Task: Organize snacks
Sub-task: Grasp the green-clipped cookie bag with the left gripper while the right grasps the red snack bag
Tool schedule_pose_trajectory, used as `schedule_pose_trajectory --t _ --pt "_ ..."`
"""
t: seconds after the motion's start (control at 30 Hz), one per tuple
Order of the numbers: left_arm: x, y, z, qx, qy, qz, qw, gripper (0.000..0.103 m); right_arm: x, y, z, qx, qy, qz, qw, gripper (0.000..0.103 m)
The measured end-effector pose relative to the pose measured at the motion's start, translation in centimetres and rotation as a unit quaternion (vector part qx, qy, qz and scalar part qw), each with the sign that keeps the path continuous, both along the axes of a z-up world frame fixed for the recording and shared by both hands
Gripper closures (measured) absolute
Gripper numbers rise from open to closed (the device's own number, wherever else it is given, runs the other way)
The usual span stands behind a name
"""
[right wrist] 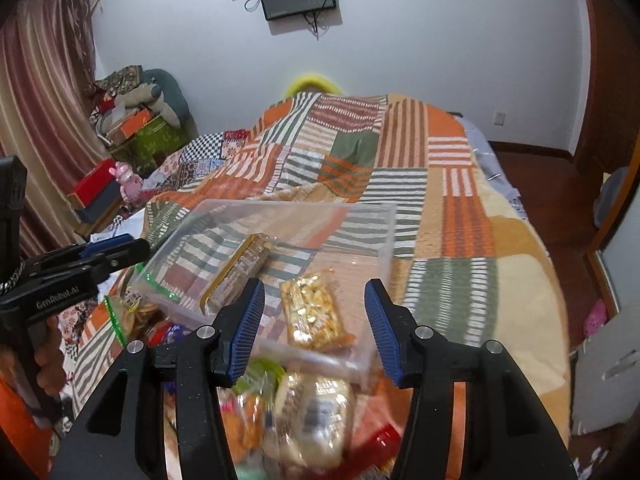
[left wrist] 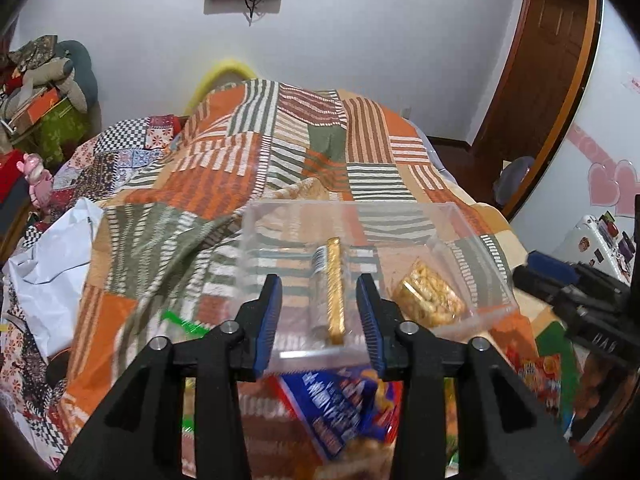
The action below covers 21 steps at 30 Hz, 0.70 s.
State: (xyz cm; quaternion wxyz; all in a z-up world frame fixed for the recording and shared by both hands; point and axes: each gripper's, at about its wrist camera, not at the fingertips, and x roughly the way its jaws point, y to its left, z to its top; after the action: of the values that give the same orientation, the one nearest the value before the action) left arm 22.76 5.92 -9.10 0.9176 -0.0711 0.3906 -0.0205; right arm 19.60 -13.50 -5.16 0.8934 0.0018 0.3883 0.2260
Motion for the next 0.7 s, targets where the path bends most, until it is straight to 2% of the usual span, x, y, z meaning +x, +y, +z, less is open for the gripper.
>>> schedule_pose_trajectory --t 0.1,0.3,0.43,0.57,0.63,0.7 --pt "-1.6 1.5 0.1 0.006 -0.002 0.006 1.0000 0.053 -1.2 -1.0 0.3 -0.016 -0.017 -0.012 1.000 0.049" --pt "-3.7 4.7 -1.7 0.030 0.017 0.022 0.9992 0.047 -3.2 -3.0 -0.4 -0.050 -0.026 -0.027 0.998 0.038" --pt "-3.9 6.7 -4.3 0.019 0.051 0.036 0.9979 0.046 -4.2 -4.5 -1.8 -0.058 -0.006 -0.040 0.998 0.034" --pt "-3.7 7.5 -6.7 0.024 0.073 0.045 0.9960 0.044 -5.1 -5.7 -3.6 -0.061 0.023 -0.057 0.996 0.029" --pt "-3.5 7.7 -7.9 0.024 0.080 0.048 0.9954 0.040 -5.5 -6.3 -4.5 -0.058 0.036 -0.067 0.995 0.025" --pt "-3.3 7.7 -8.4 0.037 0.076 0.052 0.9950 0.035 -5.7 -6.8 -5.6 -0.059 0.053 -0.076 0.994 0.025"
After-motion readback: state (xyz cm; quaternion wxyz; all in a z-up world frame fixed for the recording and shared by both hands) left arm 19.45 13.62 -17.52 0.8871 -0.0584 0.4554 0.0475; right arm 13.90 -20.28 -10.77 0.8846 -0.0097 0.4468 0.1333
